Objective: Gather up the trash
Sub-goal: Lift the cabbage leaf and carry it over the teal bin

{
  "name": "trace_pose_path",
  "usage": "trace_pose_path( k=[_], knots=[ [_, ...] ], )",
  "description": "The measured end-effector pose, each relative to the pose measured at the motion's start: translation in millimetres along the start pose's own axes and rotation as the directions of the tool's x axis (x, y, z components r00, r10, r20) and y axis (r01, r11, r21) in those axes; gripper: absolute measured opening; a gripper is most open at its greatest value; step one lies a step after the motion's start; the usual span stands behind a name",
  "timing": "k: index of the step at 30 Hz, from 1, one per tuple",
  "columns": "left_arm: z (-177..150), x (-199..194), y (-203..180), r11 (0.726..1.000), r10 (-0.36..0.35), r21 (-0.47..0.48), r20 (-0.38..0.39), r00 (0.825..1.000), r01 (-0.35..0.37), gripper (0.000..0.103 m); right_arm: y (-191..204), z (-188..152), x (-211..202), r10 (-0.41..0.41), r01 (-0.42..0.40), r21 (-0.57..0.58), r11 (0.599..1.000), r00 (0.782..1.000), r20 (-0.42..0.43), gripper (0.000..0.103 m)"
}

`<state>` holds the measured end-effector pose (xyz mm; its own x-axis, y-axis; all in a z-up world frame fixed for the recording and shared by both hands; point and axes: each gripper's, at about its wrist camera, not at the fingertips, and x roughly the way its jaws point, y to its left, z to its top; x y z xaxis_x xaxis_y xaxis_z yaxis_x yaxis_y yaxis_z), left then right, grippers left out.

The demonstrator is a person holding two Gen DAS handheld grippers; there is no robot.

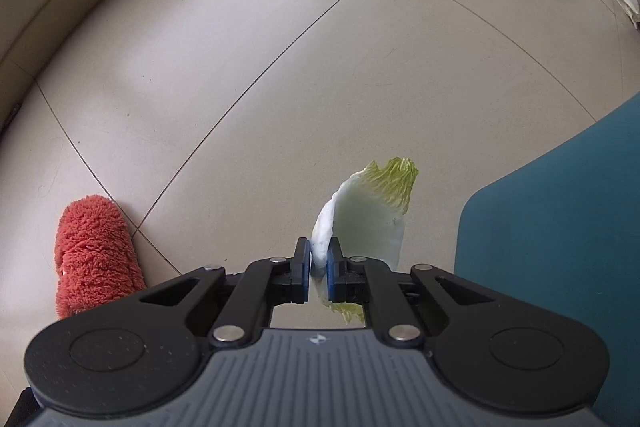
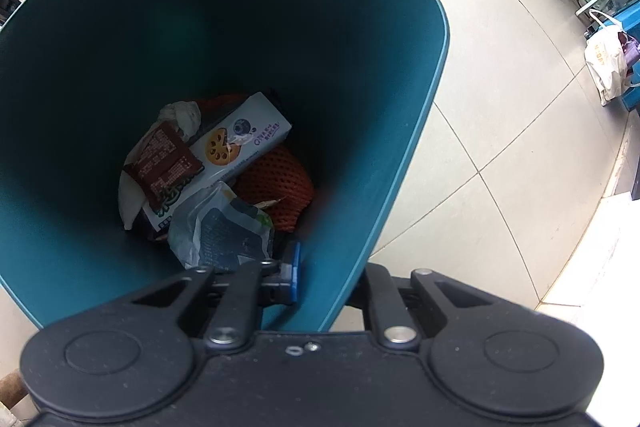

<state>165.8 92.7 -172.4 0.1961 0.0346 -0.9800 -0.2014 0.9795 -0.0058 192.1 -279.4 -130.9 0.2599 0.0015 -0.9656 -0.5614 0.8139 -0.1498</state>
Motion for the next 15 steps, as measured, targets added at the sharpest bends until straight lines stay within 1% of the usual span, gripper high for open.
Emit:
trace_pose_path(
  k=[6, 11, 15],
  knots=[
    [-0.7, -72.4, -13.0, 0.996, -0.067, 0.065, 0.090, 0.994, 0.061, 0.007, -1.1, 3.6, 1.3, -0.005, 0.005, -0.014, 1.000, 1.000, 0.001, 0.012],
    [-4.0, -131.7, -24.3, 0.986, -0.130, 0.122, 0.164, 0.978, 0.110, 0.007, -1.2, 3.7, 2.1, -0.009, 0.009, -0.017, 1.000, 1.000, 0.004, 0.012],
    [-6.4, -166.5, -35.5, 0.974, -0.183, 0.171, 0.204, 0.962, 0.149, 0.007, 0.2, 2.1, 0.6, -0.011, 0.012, -0.019, 1.000, 1.000, 0.006, 0.012]
  ],
)
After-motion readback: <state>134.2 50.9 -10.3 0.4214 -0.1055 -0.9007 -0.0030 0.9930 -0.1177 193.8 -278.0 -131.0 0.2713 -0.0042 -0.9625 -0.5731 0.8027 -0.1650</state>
